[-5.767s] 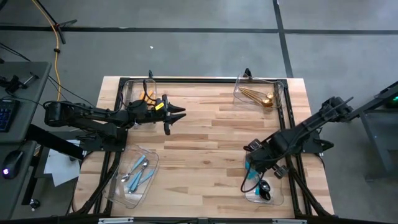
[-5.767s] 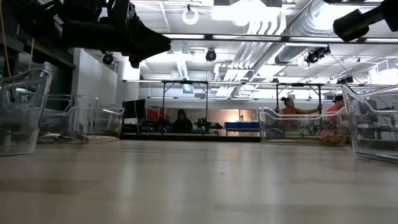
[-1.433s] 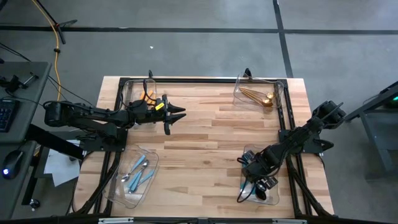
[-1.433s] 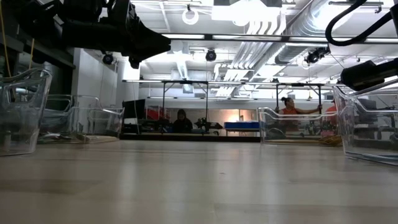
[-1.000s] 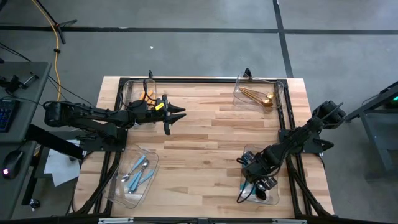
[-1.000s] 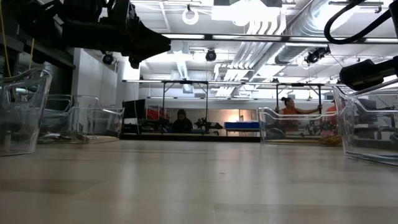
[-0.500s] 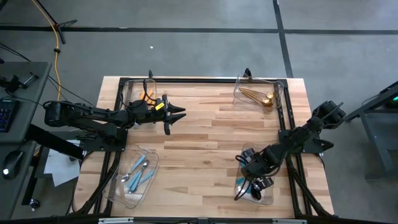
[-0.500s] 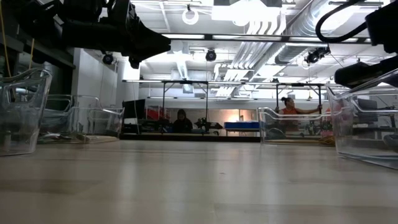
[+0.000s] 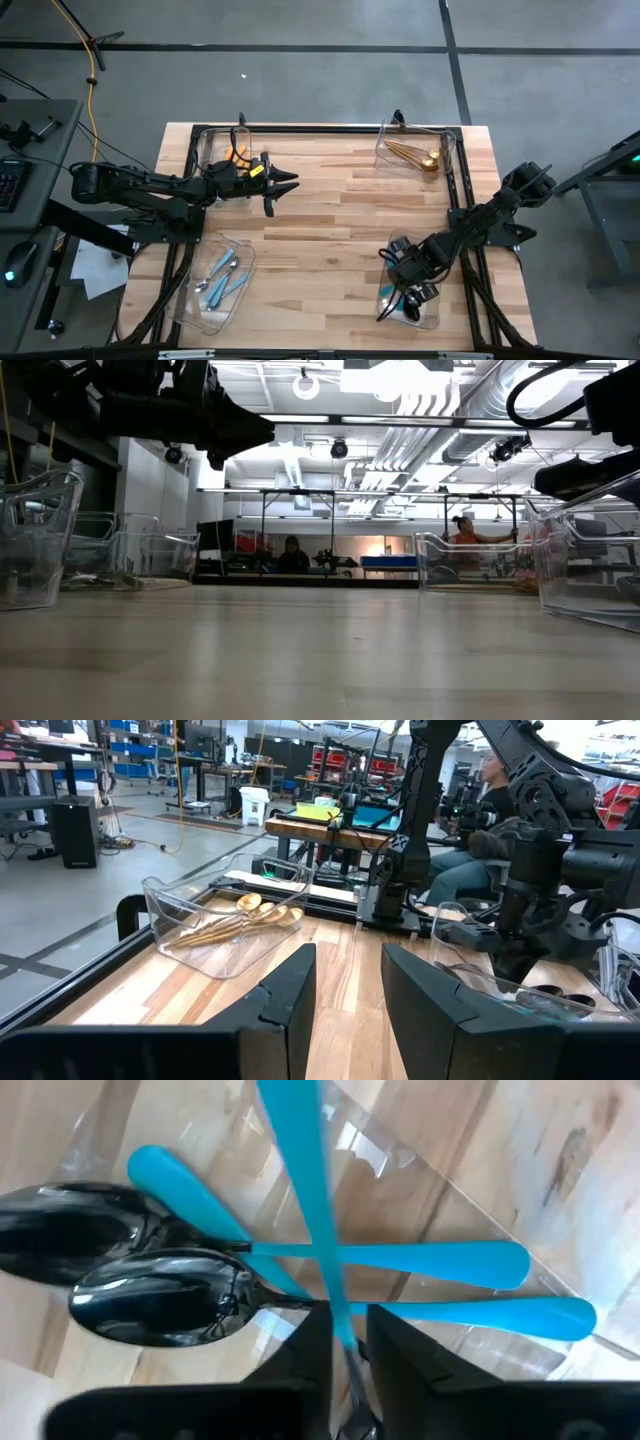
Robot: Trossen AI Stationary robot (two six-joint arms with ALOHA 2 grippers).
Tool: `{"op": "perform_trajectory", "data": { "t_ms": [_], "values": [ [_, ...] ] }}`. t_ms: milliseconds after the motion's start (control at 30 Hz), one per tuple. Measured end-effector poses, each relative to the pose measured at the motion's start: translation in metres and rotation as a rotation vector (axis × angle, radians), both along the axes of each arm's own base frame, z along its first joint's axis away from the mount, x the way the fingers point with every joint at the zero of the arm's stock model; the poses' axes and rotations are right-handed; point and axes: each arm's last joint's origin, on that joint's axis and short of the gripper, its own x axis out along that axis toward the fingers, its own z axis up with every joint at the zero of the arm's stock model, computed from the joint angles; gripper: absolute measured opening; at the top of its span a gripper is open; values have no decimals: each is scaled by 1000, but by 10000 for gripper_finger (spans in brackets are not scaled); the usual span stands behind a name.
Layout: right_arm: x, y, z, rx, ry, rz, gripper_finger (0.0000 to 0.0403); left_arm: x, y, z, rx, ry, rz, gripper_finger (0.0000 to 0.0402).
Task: Sort silverware by color (type)
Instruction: Put the blue spoon into the bottom right transparent bin, then return to Home Position
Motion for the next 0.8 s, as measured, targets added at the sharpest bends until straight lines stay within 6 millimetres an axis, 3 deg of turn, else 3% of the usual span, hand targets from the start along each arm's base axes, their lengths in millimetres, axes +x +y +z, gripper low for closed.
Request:
{"op": "perform_trajectory", "data": {
  "t_ms": [433, 800],
  "values": [
    [0, -1, 0, -9, -4, -89, 179, 0, 0, 0, 0, 0, 0, 106],
    [1, 0, 0, -10, -11, -48, 201, 0, 0, 0, 0, 0, 0, 106]
  ]
}}
